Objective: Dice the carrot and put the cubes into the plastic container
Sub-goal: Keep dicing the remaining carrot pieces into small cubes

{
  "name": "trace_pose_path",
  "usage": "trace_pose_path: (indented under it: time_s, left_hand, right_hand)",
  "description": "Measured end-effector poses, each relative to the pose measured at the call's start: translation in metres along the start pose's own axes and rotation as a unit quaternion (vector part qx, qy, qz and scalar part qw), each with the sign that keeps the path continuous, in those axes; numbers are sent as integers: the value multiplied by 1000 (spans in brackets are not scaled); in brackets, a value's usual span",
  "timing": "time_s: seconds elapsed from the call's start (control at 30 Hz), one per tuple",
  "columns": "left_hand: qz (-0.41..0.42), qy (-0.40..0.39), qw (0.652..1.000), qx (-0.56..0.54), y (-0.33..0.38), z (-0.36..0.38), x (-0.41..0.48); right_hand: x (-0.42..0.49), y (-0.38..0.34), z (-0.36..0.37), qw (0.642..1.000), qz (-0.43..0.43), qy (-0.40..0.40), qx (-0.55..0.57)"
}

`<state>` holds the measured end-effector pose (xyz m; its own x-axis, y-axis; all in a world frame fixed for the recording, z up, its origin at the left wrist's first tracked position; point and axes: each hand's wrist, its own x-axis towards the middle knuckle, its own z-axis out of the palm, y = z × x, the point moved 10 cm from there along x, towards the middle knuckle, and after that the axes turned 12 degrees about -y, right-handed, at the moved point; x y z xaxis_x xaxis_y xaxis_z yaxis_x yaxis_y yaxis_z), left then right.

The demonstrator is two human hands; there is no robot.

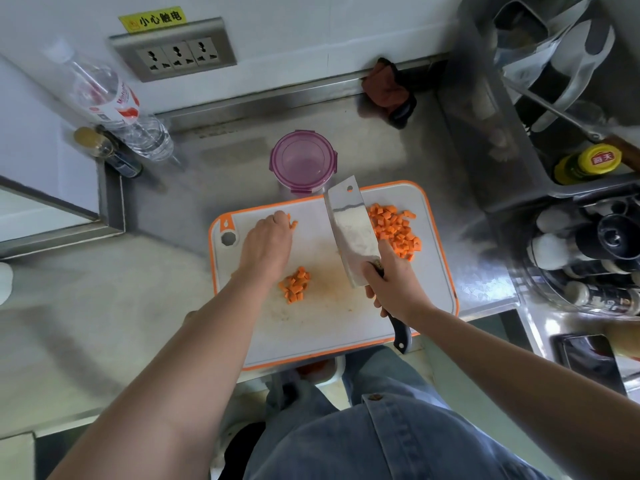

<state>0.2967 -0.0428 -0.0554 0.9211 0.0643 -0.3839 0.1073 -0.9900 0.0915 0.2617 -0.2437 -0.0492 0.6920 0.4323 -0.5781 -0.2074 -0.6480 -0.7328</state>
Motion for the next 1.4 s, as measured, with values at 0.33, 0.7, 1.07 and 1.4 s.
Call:
trace_pose_path:
  time_s: [0.33, 0.7, 1.07, 1.4]
  left_hand:
    - [-200, 100, 777, -589, -80, 28, -68]
    - [-193, 33, 740, -644, -74, 75, -120]
    - [-145, 1, 782, -606, -47, 59, -93]
    - [-65, -38, 994, -81, 11, 25, -76]
  right_hand:
    - [-12, -19, 69, 996, -24, -80, -30]
    - [-25, -15, 71, 982, -70, 34, -173]
    - [-22, -9, 44, 995, -24, 10, -97]
    - [-16, -11, 28, 997, -13, -2, -70]
